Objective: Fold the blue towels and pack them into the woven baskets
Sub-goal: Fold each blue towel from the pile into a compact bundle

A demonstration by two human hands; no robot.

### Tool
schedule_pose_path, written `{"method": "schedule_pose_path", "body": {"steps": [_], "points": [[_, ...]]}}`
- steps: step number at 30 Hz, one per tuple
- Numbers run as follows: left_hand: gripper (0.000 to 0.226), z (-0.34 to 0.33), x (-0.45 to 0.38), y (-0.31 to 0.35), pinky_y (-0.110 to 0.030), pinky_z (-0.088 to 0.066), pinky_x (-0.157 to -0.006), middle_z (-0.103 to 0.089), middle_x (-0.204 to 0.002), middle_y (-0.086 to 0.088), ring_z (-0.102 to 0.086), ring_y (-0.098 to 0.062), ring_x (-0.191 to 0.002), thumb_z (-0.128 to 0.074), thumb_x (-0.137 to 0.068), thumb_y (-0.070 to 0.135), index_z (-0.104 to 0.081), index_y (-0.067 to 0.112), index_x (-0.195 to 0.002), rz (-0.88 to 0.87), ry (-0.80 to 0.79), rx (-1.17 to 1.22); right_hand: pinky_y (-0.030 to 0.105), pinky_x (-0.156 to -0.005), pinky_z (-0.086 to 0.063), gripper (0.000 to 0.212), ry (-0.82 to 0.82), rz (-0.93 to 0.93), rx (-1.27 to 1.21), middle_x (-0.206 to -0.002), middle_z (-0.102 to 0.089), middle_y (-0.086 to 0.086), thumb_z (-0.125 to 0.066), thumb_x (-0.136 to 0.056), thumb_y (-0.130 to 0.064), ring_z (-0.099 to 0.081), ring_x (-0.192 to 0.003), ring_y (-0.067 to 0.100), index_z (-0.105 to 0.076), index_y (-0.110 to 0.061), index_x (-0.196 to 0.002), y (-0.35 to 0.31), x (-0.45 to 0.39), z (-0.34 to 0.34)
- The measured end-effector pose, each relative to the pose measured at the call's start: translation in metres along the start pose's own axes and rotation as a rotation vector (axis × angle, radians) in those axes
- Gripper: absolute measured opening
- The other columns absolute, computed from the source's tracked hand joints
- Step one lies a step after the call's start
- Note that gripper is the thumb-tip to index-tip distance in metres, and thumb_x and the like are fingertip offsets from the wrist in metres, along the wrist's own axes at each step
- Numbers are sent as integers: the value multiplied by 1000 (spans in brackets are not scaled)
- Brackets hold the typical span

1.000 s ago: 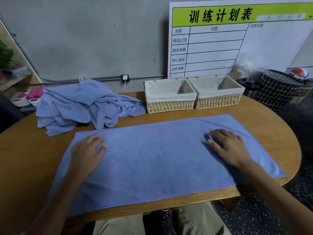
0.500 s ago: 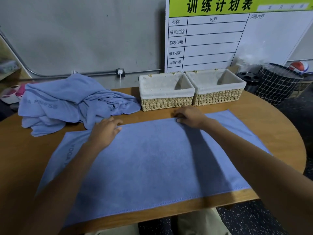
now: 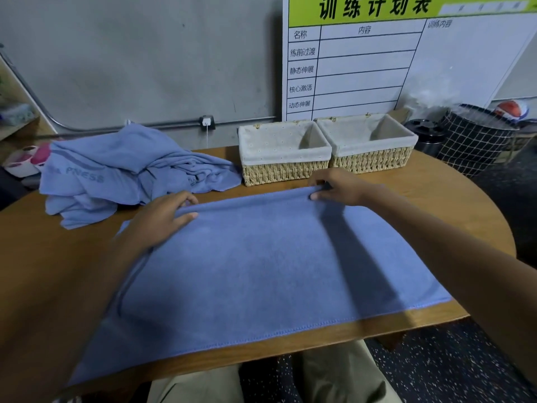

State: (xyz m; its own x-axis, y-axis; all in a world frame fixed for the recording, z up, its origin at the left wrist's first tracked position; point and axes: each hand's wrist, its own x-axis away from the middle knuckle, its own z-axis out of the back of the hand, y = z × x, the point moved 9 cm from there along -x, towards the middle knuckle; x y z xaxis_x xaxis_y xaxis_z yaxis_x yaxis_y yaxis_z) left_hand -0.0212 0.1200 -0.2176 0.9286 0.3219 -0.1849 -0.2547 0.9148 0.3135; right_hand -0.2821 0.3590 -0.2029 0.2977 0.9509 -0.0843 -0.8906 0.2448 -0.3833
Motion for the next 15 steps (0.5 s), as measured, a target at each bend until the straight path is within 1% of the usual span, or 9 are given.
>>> {"method": "schedule_pose_path", "body": {"steps": [1,2,5,7,9,10,12,13,15], "points": [[12,5,6,3,-30,-43,-66,-59,-87,23,-55,3,-80,-67,-94,28,-57,33,-97,-4,8,3,33,-66,-38,16,-1,8,4,-84,-63,4,-77,-85,-17,-54,-75,21,-67,-10,-95,0,6,3],[15,9,13,6,-30,-42,-62,-57,-83,22,-55,2,-76,-69,-93,28,-55,34,-90,-10,11,4,32,-66,-39,14,-8,10,3,-83,-65,3,-79,-83,-18,-55,-74,21,-69,-11,-92,1,13,4],[21,12,36,19,-34,-44,-62,-56,-83,21,-55,-4,-73,-72,-91,29,-54,32,-79,-41,-5,11,27,-62,-37,13,-20,23,14,-78,-64,-4,-81,-82,-22,-55,-71,15,-69,-19,-85,5,40,1],[24,7,54,26,-30,-45,-62,-56,-83,23,-55,-4,-74,-73,-88,43,-53,33,-80,-72,-26,-10,27,-62,-38,15,-38,16,42,-75,-61,-11,-79,-83,-29,-53,-69,10,-66,-22,-84,7,58,-7],[29,-6,74,30,-20,-40,-60,-53,-75,20,-54,-1,-71,-63,-82,63,-51,36,-84,-110,-46,-33,26,-62,-38,14,-46,33,50,-74,-59,-15,-75,-87,-32,-52,-68,5,-65,-22,-85,5,78,-18],[32,-12,85,33,-19,-39,-59,-50,-70,17,-53,-2,-69,-57,-81,69,-52,37,-86,-121,-39,-38,25,-60,-37,15,-28,58,55,-75,-59,-15,-72,-89,-33,-52,-68,3,-64,-21,-86,3,87,-24],[37,-19,103,36,-16,-39,-60,-44,-65,18,-52,-5,-65,-51,-84,72,-56,36,-90,-114,31,-18,25,-58,-32,18,49,109,89,-77,-58,-14,-64,-94,-38,-49,-65,0,-61,-22,-88,-2,107,-34],[39,-19,110,38,-14,-39,-60,-40,-64,20,-51,-5,-64,-48,-87,72,-58,34,-90,-126,99,-15,25,-59,-31,19,101,124,103,-78,-58,-13,-58,-96,-41,-48,-66,1,-59,-23,-90,-2,115,-38],[43,-15,115,42,-13,-38,-58,-35,-65,25,-48,-4,-60,-47,-91,67,-63,27,-87,-168,235,-51,27,-58,-34,25,203,132,113,-79,-61,-10,-49,-98,-47,-52,-67,7,-58,-24,-90,0,122,-41]]}}
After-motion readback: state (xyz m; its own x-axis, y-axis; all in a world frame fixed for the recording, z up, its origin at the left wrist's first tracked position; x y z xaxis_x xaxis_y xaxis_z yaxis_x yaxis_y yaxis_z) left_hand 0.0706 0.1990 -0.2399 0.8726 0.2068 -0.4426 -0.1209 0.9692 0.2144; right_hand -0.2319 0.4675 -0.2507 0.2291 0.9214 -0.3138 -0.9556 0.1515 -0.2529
